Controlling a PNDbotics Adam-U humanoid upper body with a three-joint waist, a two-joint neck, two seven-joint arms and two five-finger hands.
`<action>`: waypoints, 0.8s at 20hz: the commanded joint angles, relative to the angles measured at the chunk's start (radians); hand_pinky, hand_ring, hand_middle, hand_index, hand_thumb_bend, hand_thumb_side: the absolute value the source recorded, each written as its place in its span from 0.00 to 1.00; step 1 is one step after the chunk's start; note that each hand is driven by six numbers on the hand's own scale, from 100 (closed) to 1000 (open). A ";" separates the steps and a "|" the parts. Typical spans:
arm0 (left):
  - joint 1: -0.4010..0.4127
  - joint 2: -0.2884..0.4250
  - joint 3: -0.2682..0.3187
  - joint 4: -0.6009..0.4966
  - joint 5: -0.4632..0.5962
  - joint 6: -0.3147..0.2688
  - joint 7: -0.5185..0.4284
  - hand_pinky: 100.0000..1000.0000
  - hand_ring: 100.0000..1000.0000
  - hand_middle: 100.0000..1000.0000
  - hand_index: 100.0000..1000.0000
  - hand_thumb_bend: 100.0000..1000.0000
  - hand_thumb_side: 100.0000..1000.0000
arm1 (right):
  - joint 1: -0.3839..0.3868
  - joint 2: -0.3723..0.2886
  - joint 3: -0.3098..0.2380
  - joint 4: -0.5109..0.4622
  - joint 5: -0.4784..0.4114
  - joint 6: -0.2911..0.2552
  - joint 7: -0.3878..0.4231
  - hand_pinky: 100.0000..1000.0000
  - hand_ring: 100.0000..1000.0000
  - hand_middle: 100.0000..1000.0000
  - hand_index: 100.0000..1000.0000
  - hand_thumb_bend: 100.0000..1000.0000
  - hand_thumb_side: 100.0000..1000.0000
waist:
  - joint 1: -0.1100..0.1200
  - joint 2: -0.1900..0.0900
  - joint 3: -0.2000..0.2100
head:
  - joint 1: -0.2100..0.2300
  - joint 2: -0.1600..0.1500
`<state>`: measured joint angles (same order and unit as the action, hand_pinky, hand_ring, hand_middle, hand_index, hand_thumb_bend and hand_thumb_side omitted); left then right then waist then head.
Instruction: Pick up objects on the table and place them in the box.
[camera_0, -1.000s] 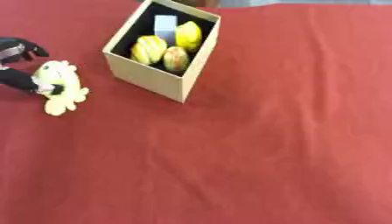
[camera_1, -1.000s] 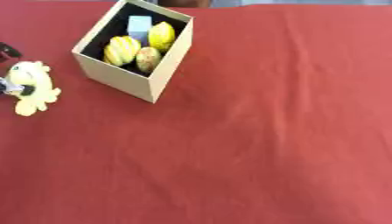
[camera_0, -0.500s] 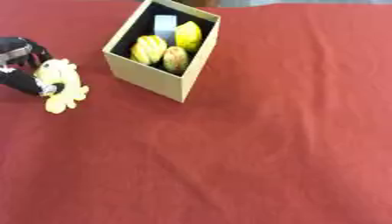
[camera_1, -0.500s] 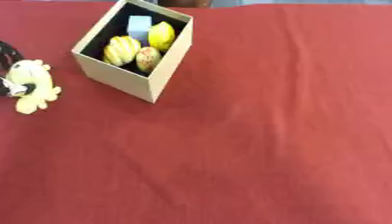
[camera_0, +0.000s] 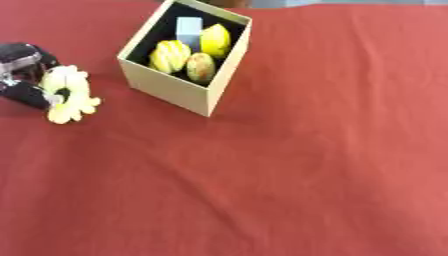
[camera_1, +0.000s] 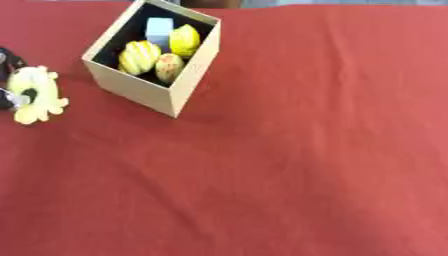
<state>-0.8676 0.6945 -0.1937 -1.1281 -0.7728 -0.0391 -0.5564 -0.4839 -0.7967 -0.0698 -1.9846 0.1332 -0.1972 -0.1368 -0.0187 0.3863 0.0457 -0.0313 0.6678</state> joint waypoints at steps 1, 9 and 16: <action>0.003 0.038 0.002 -0.055 0.027 0.014 -0.011 0.63 0.61 0.61 0.69 0.00 0.09 | -0.004 -0.022 -0.018 -0.015 -0.003 0.002 -0.003 0.84 0.87 0.62 0.76 0.00 0.61 | 0.001 -0.018 -0.002 | 0.000 -0.002; 0.004 0.090 0.021 -0.231 0.054 0.068 -0.060 0.63 0.61 0.61 0.69 0.00 0.08 | 0.004 -0.028 -0.019 -0.015 0.000 0.002 -0.004 0.84 0.87 0.62 0.76 0.00 0.61 | 0.006 -0.023 0.003 | -0.012 -0.001; -0.048 0.082 0.039 -0.337 0.061 0.079 -0.044 0.62 0.59 0.59 0.67 0.00 0.06 | 0.007 -0.033 -0.021 -0.015 0.001 0.000 -0.006 0.84 0.87 0.62 0.76 0.00 0.60 | 0.008 -0.028 0.005 | -0.021 0.005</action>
<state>-0.8934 0.7472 -0.1741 -1.4326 -0.7195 0.0370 -0.6051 -0.4691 -0.7968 -0.0741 -1.9846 0.1334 -0.1972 -0.1378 -0.0122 0.3867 0.0496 -0.0480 0.6696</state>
